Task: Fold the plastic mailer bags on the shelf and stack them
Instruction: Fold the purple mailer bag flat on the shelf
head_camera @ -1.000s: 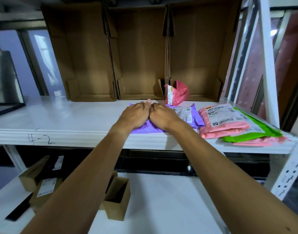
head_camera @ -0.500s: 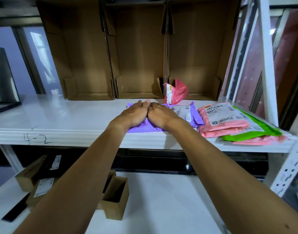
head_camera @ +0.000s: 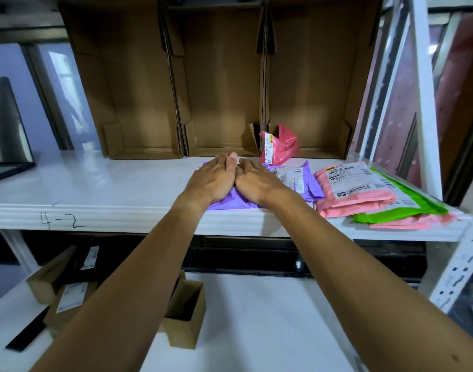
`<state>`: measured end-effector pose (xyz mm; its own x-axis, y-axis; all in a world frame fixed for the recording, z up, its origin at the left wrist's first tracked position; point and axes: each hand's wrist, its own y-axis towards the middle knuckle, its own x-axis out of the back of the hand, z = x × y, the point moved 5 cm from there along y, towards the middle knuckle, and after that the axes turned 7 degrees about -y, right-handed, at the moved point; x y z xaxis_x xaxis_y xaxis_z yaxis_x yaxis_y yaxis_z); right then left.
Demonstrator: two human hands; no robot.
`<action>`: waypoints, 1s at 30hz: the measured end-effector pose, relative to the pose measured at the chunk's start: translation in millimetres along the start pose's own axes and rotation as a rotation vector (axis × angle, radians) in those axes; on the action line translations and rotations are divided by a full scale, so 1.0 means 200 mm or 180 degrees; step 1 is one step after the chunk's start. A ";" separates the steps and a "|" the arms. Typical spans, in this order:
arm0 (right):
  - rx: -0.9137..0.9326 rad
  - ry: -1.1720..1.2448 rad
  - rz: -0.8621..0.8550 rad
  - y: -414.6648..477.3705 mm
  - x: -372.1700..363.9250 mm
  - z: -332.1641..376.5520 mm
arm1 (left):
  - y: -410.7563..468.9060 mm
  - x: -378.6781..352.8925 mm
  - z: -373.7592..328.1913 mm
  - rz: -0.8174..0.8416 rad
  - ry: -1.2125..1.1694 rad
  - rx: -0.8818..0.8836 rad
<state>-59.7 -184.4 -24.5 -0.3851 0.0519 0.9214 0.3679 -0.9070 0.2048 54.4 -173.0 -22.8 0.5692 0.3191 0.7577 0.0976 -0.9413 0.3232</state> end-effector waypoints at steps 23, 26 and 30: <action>0.0146 0.0068 0.0069 -0.01 0.00 0.01 | -0.03 0.01 -0.04 0.0084 0.0490 -0.0045; 0.0133 -0.0038 0.0132 0.01 -0.01 0.00 | 0.00 0.00 -0.01 0.0234 0.0183 0.0161; 0.0149 -0.0096 0.0174 0.02 -0.03 0.01 | 0.01 -0.02 0.02 0.0475 -0.0074 0.0338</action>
<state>-55.1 -187.7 -27.9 -0.3379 0.0159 0.9411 0.4271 -0.8884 0.1683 55.0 -176.1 -27.6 0.6023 0.1737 0.7791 0.0956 -0.9847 0.1456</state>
